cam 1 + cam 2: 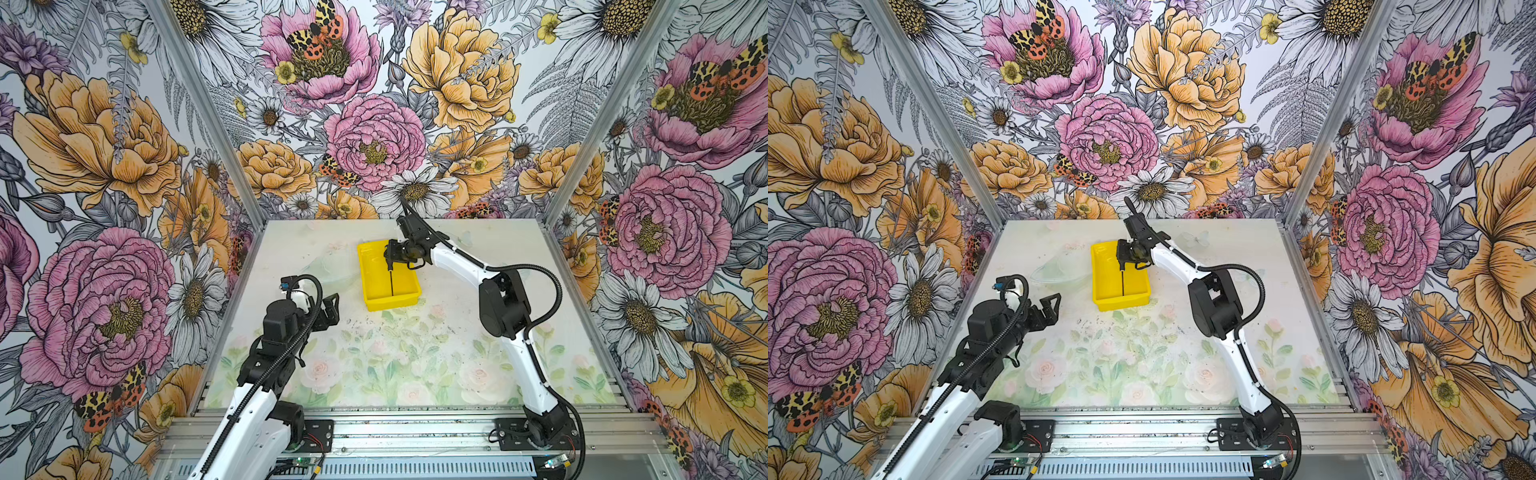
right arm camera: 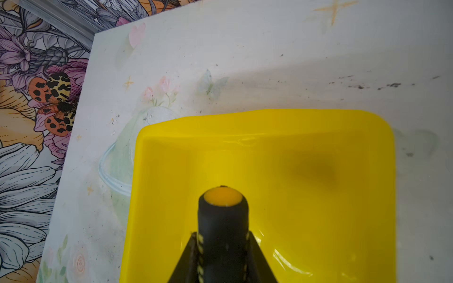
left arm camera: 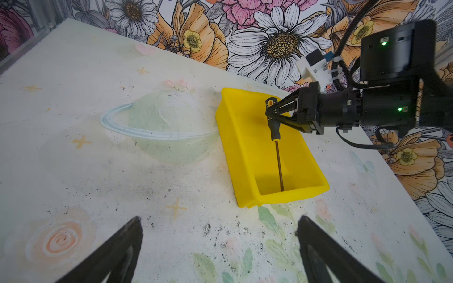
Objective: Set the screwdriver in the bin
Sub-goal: 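Lower the screwdriver into the yellow bin and open the right gripper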
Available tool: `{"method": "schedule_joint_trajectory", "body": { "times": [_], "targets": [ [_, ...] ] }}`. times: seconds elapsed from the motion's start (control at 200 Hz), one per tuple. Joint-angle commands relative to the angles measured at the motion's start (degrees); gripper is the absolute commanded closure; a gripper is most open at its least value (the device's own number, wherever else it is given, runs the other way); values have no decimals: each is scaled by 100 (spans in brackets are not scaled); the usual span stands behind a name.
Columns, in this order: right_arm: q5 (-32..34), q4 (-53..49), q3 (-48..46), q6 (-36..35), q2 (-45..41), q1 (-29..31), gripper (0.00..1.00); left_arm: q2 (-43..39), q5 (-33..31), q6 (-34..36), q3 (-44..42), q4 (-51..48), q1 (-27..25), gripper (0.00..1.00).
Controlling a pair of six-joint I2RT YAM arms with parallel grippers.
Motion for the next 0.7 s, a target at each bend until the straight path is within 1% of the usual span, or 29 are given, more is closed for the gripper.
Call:
{"method": "schedule_joint_trajectory", "body": {
  "times": [0.0,0.355,0.53,0.696],
  "targets": [
    [63,78,226,58,138,29,100,-45,86,-79,-66,55,46,1],
    [148,75,238,45,350,36,100,-45,68,-79,-73,82,52,1],
    [188,75,230,97,419,51,92,-78,65,-73,-68,70,50,1],
    [232,75,224,110,416,53,79,-98,42,-70,-74,56,54,1]
  ]
}}
